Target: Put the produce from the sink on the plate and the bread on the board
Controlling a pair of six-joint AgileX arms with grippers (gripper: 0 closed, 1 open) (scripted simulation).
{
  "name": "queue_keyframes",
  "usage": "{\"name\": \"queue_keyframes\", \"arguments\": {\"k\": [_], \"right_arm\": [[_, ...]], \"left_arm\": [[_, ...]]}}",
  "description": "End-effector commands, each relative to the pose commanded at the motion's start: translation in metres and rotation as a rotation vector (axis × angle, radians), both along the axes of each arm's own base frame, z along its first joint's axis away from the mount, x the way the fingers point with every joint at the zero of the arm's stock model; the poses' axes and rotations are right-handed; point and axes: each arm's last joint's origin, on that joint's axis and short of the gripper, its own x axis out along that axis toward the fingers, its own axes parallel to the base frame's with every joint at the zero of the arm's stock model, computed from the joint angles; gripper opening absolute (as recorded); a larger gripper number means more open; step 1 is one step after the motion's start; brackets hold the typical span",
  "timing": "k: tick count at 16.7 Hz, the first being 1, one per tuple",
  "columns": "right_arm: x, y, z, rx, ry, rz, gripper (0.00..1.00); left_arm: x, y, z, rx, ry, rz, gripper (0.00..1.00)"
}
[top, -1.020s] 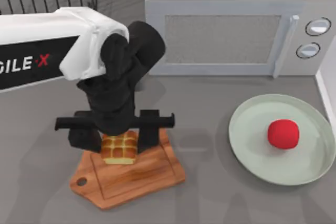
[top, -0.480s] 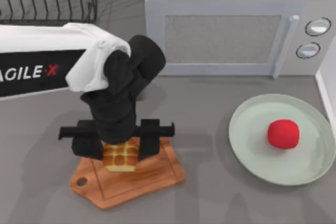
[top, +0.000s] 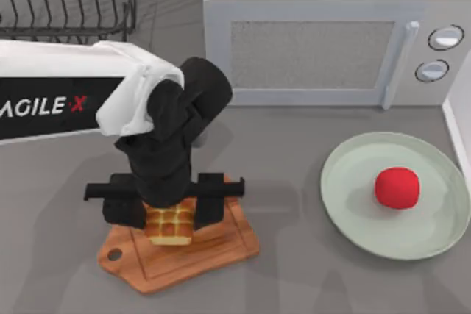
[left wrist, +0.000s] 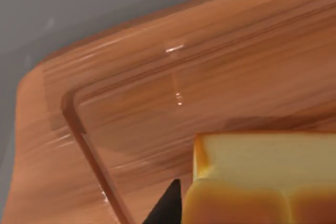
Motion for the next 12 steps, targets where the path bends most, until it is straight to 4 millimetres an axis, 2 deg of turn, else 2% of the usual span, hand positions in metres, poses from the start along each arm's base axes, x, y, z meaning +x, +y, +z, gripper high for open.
{"name": "queue_keyframes", "arguments": {"k": [12], "right_arm": [[0.0,0.0,0.0,0.0,0.0,0.0,1.0]], "left_arm": [[0.0,0.0,0.0,0.0,0.0,0.0,0.98]]}}
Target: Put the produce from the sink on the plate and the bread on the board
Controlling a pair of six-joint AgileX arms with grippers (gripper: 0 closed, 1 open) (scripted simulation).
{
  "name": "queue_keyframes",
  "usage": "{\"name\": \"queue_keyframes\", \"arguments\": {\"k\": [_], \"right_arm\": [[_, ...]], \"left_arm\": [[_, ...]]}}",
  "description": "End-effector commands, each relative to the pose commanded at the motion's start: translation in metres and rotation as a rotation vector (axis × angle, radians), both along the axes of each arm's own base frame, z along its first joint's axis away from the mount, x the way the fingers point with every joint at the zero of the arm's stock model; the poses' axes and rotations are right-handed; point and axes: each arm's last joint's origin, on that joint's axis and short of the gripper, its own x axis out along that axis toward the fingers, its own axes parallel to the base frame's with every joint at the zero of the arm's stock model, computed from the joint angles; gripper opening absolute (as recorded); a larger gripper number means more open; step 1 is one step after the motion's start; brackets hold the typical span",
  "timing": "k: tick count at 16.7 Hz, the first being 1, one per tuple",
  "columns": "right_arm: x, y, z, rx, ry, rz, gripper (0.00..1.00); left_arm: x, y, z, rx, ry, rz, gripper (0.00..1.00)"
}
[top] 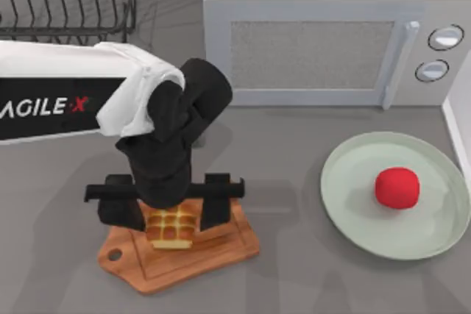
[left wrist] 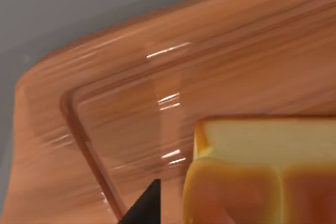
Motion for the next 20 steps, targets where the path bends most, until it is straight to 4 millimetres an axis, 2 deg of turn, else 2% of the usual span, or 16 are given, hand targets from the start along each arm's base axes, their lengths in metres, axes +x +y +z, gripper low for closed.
{"name": "queue_keyframes", "arguments": {"k": [10,12,16,20], "right_arm": [[0.0,0.0,0.0,0.0,0.0,0.0,1.0],[0.0,0.0,0.0,0.0,0.0,0.0,1.0],[0.0,0.0,0.0,0.0,0.0,0.0,1.0],[0.0,0.0,0.0,0.0,0.0,0.0,1.0]], "left_arm": [[0.0,0.0,0.0,-0.001,-0.001,0.001,1.0],[0.003,0.005,0.008,-0.027,-0.04,0.014,1.0],[0.005,0.04,0.042,-0.136,-0.232,0.067,1.0],[-0.014,0.092,0.075,-0.232,-0.507,0.12,1.0]]}}
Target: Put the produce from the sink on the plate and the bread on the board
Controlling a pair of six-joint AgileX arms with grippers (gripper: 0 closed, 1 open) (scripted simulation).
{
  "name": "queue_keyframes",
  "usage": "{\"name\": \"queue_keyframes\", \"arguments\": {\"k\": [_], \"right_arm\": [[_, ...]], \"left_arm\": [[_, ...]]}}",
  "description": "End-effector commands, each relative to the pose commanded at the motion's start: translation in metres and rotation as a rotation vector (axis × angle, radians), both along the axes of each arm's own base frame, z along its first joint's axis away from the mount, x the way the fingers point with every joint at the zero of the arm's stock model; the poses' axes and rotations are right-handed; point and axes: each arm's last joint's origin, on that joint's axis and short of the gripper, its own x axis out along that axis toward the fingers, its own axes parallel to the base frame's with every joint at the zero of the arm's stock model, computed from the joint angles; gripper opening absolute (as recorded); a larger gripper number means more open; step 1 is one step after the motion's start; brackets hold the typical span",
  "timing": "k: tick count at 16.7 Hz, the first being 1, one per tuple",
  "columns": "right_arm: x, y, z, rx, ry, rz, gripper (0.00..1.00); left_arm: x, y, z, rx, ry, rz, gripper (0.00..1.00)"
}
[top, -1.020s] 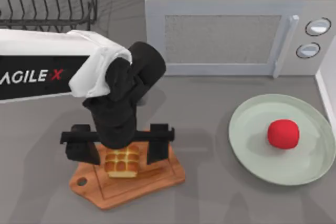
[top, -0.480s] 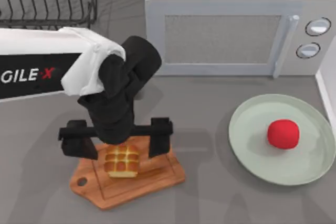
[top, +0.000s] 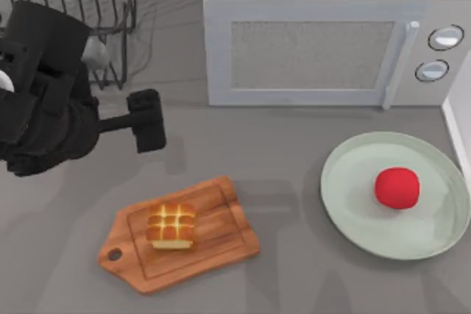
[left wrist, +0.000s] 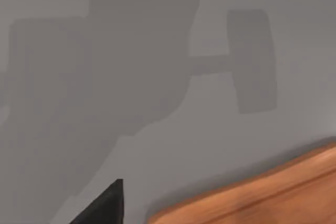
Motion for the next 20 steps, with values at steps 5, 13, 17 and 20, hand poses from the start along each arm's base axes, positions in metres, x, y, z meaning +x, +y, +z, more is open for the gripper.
{"name": "queue_keyframes", "arguments": {"k": [5,13,17,20], "right_arm": [[0.0,0.0,0.0,0.0,0.0,0.0,1.0],[0.0,0.0,0.0,0.0,0.0,0.0,1.0],[0.0,0.0,0.0,0.0,0.0,0.0,1.0],[0.0,0.0,0.0,0.0,0.0,0.0,1.0]], "left_arm": [[-0.062,0.059,0.017,-0.028,-0.401,0.058,1.0],[-0.138,0.096,-0.033,0.153,-0.937,0.093,1.0],[-0.143,0.1,-0.053,0.238,-1.041,0.093,1.0],[-0.143,0.101,-0.054,0.246,-1.051,0.093,1.0]]}}
